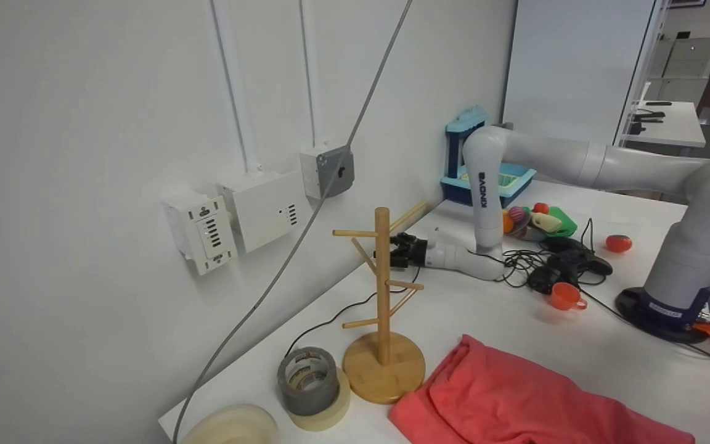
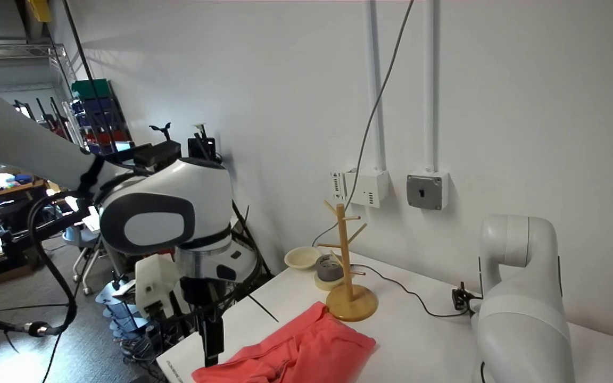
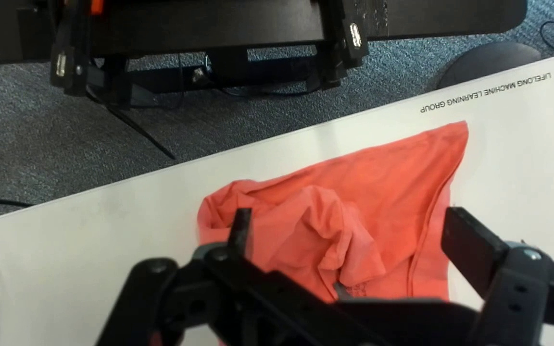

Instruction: Fold the sweatshirt in half

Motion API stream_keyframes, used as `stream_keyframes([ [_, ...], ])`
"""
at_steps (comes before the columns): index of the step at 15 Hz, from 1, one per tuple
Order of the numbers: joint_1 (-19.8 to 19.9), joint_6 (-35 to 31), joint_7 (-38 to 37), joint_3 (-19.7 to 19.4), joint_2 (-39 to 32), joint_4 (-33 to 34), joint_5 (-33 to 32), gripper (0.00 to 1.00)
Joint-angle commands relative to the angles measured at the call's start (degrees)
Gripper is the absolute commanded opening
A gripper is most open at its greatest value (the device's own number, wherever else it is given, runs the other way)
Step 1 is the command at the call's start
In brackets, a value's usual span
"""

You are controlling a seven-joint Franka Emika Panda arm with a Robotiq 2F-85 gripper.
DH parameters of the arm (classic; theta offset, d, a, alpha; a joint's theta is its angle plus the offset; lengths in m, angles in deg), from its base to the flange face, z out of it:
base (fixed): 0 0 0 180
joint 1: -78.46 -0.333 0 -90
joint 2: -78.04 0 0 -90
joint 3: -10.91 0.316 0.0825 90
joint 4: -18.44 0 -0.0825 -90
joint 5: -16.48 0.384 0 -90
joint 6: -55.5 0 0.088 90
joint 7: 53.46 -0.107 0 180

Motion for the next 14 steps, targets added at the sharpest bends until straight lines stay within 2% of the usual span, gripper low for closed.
stream_keyframes([
  [1, -0.6, -5.2, 0.5, -0.8, -7.7, 0.6, 1.3, 1.0],
  [4, -0.5, -9.0, 0.5, -1.1, -12.6, 1.2, 2.9, 1.0],
  [5, -0.5, -7.1, -0.1, -0.6, -9.3, 0.1, 1.1, 1.0],
  [9, -0.5, -6.8, 0.9, -0.8, -10.4, 0.3, 1.2, 1.0],
  [14, 0.9, -10.8, 2.3, -2.5, -15.2, 0.8, 1.3, 1.0],
])
